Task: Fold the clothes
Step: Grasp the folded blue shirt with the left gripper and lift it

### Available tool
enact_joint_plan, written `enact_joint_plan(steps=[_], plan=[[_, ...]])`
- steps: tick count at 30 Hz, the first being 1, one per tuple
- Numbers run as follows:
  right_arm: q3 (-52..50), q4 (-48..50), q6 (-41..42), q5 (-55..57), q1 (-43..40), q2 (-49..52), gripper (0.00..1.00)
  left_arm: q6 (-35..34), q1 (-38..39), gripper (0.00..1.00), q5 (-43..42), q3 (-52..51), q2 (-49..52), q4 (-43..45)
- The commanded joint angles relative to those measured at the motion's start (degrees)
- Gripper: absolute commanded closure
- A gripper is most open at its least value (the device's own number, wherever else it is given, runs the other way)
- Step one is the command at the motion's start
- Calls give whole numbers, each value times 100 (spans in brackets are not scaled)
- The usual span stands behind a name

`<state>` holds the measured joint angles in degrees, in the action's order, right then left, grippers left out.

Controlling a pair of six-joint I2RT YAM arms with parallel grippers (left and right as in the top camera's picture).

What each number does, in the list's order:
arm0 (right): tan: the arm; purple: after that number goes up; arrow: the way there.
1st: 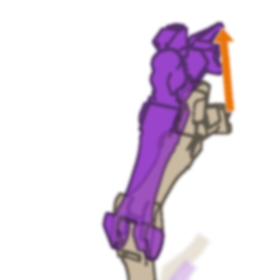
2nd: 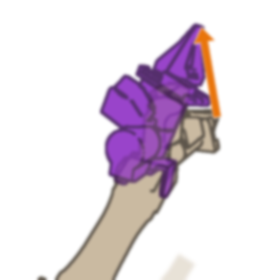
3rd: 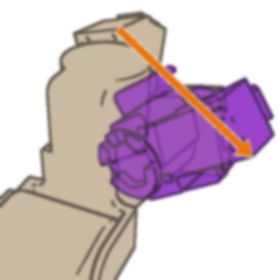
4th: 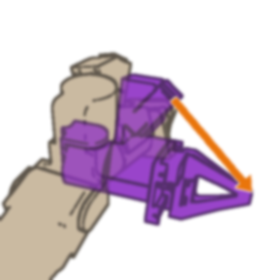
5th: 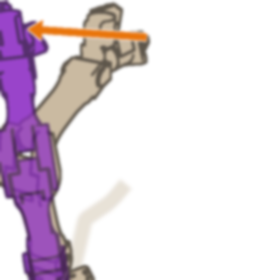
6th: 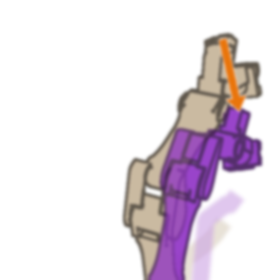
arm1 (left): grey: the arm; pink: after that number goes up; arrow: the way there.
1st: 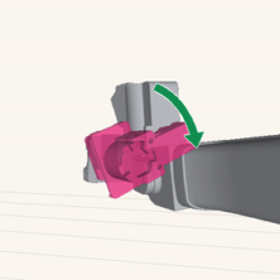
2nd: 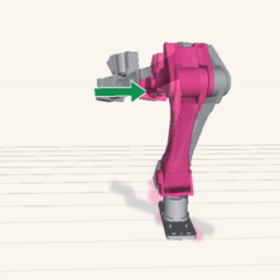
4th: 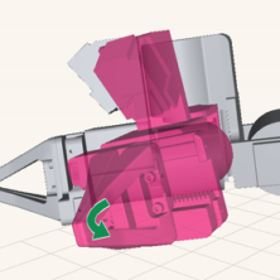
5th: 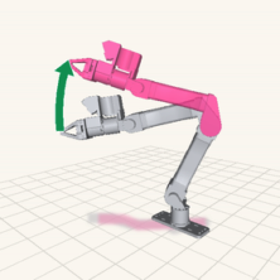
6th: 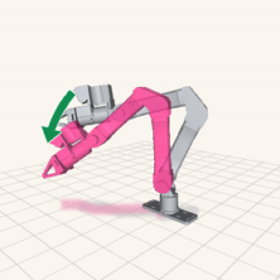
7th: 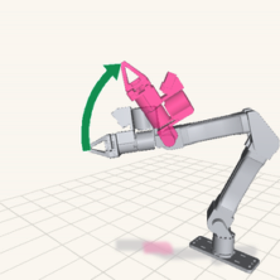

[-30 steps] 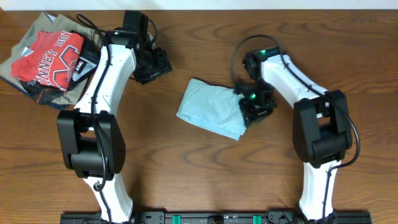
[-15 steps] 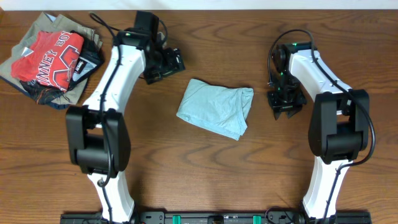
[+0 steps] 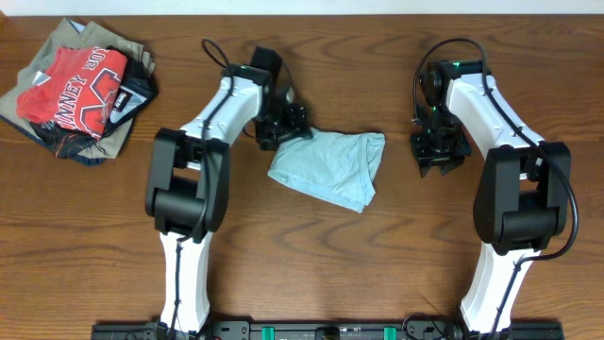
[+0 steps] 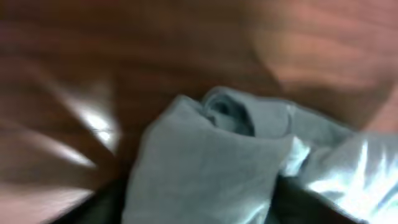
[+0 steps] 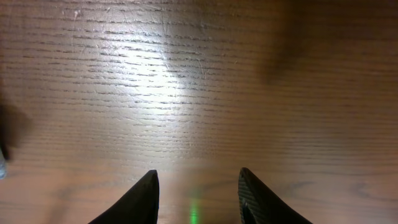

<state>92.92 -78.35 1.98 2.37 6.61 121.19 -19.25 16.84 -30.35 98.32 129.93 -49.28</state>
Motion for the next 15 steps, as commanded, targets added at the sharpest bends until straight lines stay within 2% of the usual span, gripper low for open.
enact_joint_plan(steps=[1, 2, 3, 7, 8, 9, 10, 15], plan=[[79, 15, 74, 44, -35, -151, 60, 308, 201, 54, -52, -59, 341, -153], [79, 15, 74, 46, -35, -151, 60, 343, 229, 62, -55, -59, 341, -173], [79, 17, 74, 46, -35, -151, 60, 361, 251, 64, -55, -59, 339, -184], [79, 35, 74, 48, -61, -151, 60, 363, 214, 64, -52, -59, 337, -184], [79, 35, 74, 48, -74, -151, 60, 389, 184, 69, -52, -57, 337, -181], [79, 35, 74, 48, -103, -151, 60, 461, 142, 85, -52, -50, 337, -181], [79, 35, 74, 48, -131, -151, 60, 516, 83, 94, -50, -42, 337, -181], [79, 35, 74, 46, -282, -151, 60, 527, -328, 94, -48, 61, 315, -122]])
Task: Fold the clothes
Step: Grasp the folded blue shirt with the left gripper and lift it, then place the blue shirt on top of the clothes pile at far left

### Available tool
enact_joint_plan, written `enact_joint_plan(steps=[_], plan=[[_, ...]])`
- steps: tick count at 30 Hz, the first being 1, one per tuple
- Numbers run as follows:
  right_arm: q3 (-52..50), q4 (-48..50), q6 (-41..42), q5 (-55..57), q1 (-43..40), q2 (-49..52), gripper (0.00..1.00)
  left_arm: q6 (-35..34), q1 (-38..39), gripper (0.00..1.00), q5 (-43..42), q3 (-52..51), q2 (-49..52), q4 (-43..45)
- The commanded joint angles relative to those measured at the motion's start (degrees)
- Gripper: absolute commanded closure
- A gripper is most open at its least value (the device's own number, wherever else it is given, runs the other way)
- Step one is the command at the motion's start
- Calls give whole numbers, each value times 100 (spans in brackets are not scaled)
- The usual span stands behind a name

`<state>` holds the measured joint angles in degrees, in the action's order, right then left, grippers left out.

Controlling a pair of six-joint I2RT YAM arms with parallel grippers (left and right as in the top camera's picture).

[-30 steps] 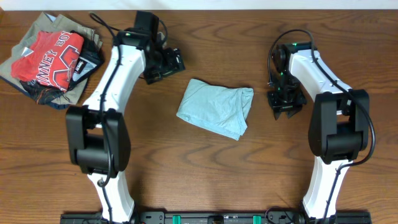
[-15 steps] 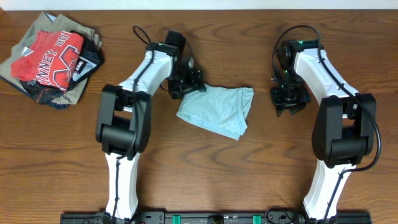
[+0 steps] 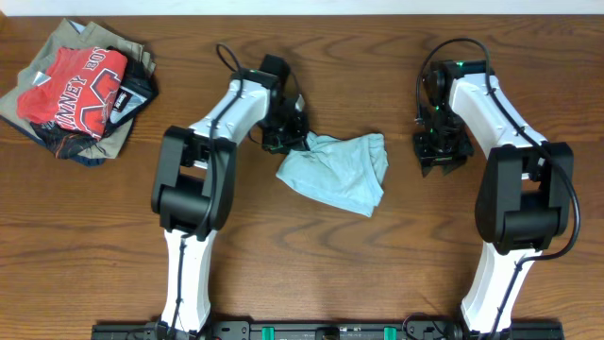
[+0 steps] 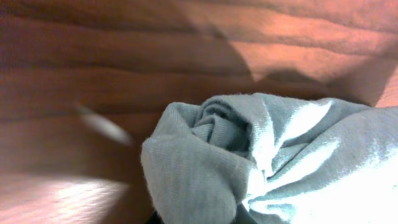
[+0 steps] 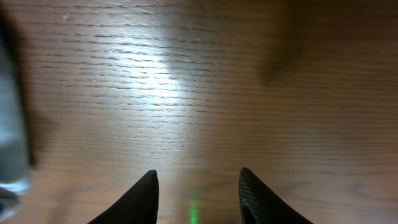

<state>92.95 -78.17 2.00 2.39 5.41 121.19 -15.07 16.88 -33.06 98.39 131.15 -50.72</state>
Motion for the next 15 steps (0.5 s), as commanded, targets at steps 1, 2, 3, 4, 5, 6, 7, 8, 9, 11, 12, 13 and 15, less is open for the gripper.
enact_joint_plan(steps=[1, 2, 3, 4, 5, 6, 7, 8, 9, 11, 12, 13, 15], plan=[[76, 17, 72, 42, -188, -151, 60, 109, -428, 94, 240, 98, 175, 26], [76, 15, 72, 42, -219, -151, 60, 111, -549, 94, 345, 170, 131, 26], [76, 17, 72, 42, -251, -153, 60, 111, -658, 94, 529, 238, 85, 26], [76, 17, 72, 42, -284, -151, 60, 114, -785, 94, 787, 330, 4, 28], [76, 15, 72, 42, -310, -151, 60, 114, -896, 94, 1021, 413, -72, 37], [76, 15, 72, 42, -341, -151, 60, 114, -1027, 94, 1279, 516, -168, 59], [76, 17, 72, 42, -374, -151, 60, 114, -1141, 94, 1475, 621, -251, 79], [76, 15, 72, 42, -404, -151, 60, 118, -1270, 94, 1690, 750, -356, 120], [76, 15, 72, 42, -437, -153, 60, 136, -1405, 94, 1893, 863, -466, 203], [76, 15, 72, 42, -472, -151, 60, 136, -1639, 94, 2218, 1051, -649, 407], [76, 13, 72, 42, -485, -153, 60, 136, -1784, 94, 2391, 1174, -748, 555], [76, 7, 72, 42, -501, -151, 60, 133, -1932, 94, 2540, 1281, -841, 739], [76, -7, 72, 42, -514, -151, 60, 136, -2249, 94, 2734, 1471, -1010, 1134]])
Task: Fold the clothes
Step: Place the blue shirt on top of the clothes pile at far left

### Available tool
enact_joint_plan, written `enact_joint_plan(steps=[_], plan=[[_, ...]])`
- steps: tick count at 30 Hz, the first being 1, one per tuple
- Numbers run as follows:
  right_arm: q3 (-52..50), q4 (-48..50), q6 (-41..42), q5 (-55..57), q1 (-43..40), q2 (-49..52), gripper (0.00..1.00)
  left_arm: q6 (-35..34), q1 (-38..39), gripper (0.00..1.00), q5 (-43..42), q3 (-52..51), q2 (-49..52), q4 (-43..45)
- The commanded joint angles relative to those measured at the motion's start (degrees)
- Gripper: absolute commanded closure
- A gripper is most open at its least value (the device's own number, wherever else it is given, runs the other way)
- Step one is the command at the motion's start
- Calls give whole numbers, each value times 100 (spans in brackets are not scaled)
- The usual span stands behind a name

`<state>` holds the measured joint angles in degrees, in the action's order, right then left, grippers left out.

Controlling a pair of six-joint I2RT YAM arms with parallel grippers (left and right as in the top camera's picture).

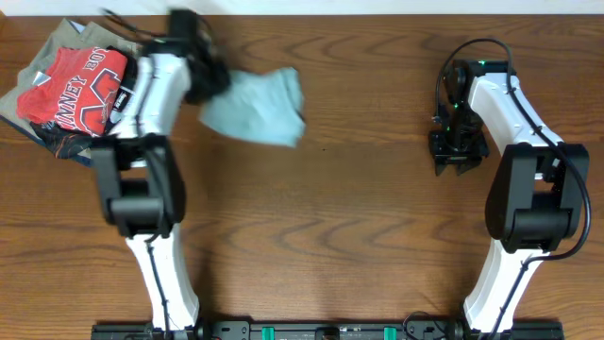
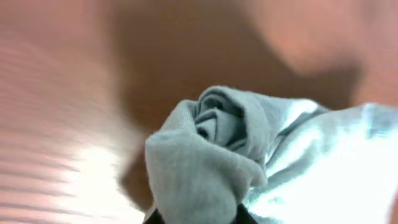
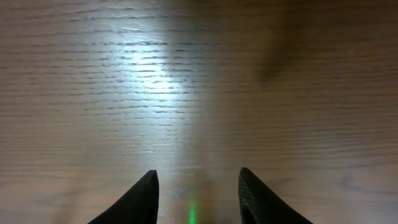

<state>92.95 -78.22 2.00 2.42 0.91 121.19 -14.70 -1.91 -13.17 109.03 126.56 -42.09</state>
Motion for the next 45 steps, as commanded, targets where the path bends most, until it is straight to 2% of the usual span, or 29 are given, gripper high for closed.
enact_joint_plan(steps=[1, 6, 9, 12, 19, 20, 22, 23, 24, 25, 27, 30, 32, 37, 45], plan=[[76, -7, 72, 42, -63, -151, 60, 96, -516, 94, 776, 501, -603, 426], [76, -13, 74, 39, -63, -151, 60, 44, -1377, 94, 787, 807, -846, 1154], [76, -11, 74, 39, -63, -151, 60, -343, -1967, 94, 785, 822, -931, 1279], [76, -2, 74, 39, -63, -151, 60, -710, -2428, 94, 785, 820, -909, 852], [76, 68, 72, 42, -63, -153, 59, -706, -3112, 93, 785, 581, -754, -144], [76, 85, 72, 42, -63, -153, 58, -706, -3169, 88, 785, 553, -737, -232], [76, 116, 72, 39, -63, -151, 58, -704, -3254, 57, 785, 544, -695, -402], [76, 136, 72, 39, -63, -151, 56, -702, -3285, 28, 787, 544, -695, -448], [76, 162, 72, 35, -63, -153, 55, -688, -3311, 8, 785, 544, -695, -470], [76, 181, 74, 33, -63, -153, 51, -682, -3329, 2, 785, 546, -708, -470], [76, 238, 74, 35, -63, -153, 39, -678, -3344, 2, 787, 546, -767, -457], [76, 396, 74, 2, -63, -151, 12, -592, -3331, 2, 785, 568, -922, -420], [85, 575, 74, -118, -74, -153, 3, -595, -3285, 2, 785, 570, -1056, -393], [516, 957, 118, -575, -273, -153, 1, -566, -2868, 2, 776, 573, -1502, -505], [2035, 1237, 116, -717, -728, -153, 2, -4, -1316, 2, 769, 566, -1676, -1410]])
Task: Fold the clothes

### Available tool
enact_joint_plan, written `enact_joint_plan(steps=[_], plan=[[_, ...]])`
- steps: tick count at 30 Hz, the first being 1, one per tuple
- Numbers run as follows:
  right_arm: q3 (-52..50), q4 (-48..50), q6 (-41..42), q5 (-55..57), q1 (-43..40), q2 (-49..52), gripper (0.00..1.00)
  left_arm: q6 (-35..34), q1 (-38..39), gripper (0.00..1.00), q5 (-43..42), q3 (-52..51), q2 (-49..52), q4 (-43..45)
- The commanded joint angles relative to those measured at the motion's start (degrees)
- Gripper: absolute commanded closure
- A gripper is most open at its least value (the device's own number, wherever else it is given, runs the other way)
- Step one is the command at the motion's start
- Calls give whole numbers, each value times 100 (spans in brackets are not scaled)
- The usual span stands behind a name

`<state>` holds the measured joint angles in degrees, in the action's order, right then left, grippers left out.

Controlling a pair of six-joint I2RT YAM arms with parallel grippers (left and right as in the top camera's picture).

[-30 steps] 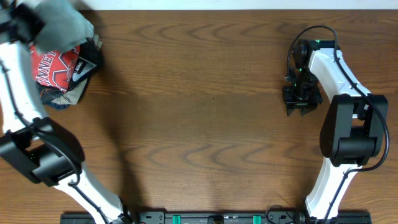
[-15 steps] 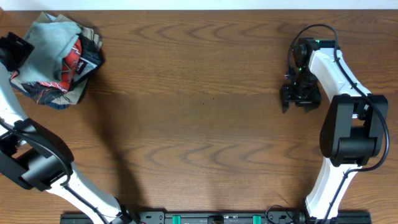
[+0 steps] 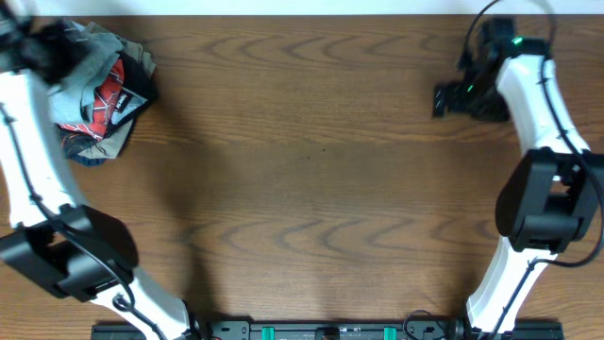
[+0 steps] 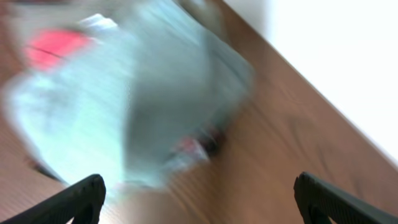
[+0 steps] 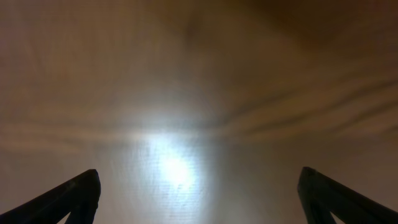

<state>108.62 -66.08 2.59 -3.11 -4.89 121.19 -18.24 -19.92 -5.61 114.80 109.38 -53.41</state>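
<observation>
The light blue garment lies bunched on top of the clothes pile at the table's far left corner. In the left wrist view it shows as a blurred blue cloth with red beneath it. My left gripper is at the pile's left edge, and its jaws stand wide open with nothing between them. My right gripper is at the far right of the table. It is open over bare wood.
The pile holds a red printed shirt and darker clothes under the blue one. The wooden table stretches between the two arms. The table's far edge and a white wall lie just past the pile.
My left gripper carried the blue garment from the table's upper middle to the pile and has let go of it. The right gripper moved farther back and its fingers stand wider apart.
The blue garment lay folded at the table's centre with my left gripper shut on its corner. It was then dragged slightly right, then hung in the gripper near the pile. Now it lies on the pile, released. The right gripper stayed empty throughout.
</observation>
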Motion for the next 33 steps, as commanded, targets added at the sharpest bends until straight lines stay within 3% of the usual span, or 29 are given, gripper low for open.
enact_joint_plan(steps=[1, 7, 17, 24, 29, 33], plan=[[608, 24, 57, -214, -181, -153, 1, 369, 667, 2, 15, -11, 57, -490], [981, -391, 57, -968, -457, -162, 1, 361, 1478, 2, 33, -22, 101, -2216], [977, -1711, -188, -1128, -695, -164, 1, 365, 1657, 2, 243, -37, 57, -3963], [970, -2129, -221, -1060, -627, -442, 1, 520, 1943, 2, 254, -857, -750, -3565], [769, -2037, -181, -828, -507, -1152, 1, 560, 2015, 2, 267, -2461, -2087, -2638], [39, -1690, -136, -632, -420, -1963, 1, 555, 2011, 2, 264, -3856, -3327, -2004]])
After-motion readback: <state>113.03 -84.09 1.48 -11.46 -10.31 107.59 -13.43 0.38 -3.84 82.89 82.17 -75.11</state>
